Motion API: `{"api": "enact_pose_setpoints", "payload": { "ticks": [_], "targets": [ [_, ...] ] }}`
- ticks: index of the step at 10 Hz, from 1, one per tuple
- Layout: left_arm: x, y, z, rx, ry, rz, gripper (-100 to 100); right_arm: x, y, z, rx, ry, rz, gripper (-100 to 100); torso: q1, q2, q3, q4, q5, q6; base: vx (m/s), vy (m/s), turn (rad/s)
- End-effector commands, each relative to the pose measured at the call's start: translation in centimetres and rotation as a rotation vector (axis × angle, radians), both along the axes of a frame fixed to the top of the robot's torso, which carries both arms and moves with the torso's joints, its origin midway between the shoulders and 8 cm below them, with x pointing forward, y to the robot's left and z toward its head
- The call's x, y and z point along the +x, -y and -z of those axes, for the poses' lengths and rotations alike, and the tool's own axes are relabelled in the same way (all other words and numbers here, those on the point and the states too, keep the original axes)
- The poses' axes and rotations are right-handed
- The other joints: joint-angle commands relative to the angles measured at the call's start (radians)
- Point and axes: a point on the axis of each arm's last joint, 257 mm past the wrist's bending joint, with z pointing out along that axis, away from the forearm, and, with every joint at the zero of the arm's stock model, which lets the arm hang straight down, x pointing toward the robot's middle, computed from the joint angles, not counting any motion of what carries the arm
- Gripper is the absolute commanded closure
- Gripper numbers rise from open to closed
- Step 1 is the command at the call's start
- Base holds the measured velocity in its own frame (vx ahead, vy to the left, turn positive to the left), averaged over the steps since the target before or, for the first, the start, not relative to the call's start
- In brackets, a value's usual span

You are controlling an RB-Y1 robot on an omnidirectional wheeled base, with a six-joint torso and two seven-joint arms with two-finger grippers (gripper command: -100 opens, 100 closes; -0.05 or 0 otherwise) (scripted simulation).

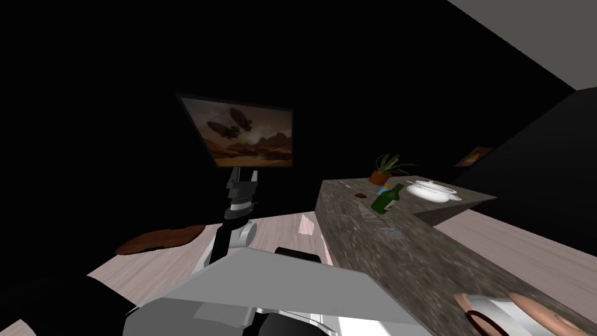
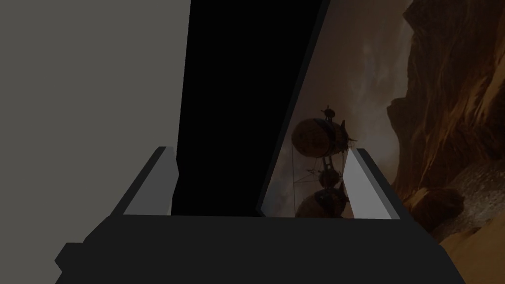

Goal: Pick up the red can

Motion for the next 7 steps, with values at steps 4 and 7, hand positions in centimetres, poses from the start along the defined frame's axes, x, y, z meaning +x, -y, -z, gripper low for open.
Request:
{"api": "enact_pose_setpoints", "payload": {
  "ticks": [4,7],
  "targets": [
    [0.0,0.0,0.0,0.000,0.000,0.000,0,-0.8,-4.3,4.9,0.155,-0.093,-0.043,-100,-0.007,-0.001,0.000,0.000,-0.002,0.001,-0.024,-0.192,0.279],
    [0.0,0.0,0.0,0.000,0.000,0.000,0,-0.5,-8.1,8.0,0.275,-0.111,-0.058,-100,-0.003,-0.003,-0.002,-0.001,-0.001,0.001,-0.002,-0.152,0.087]
  ]
}}
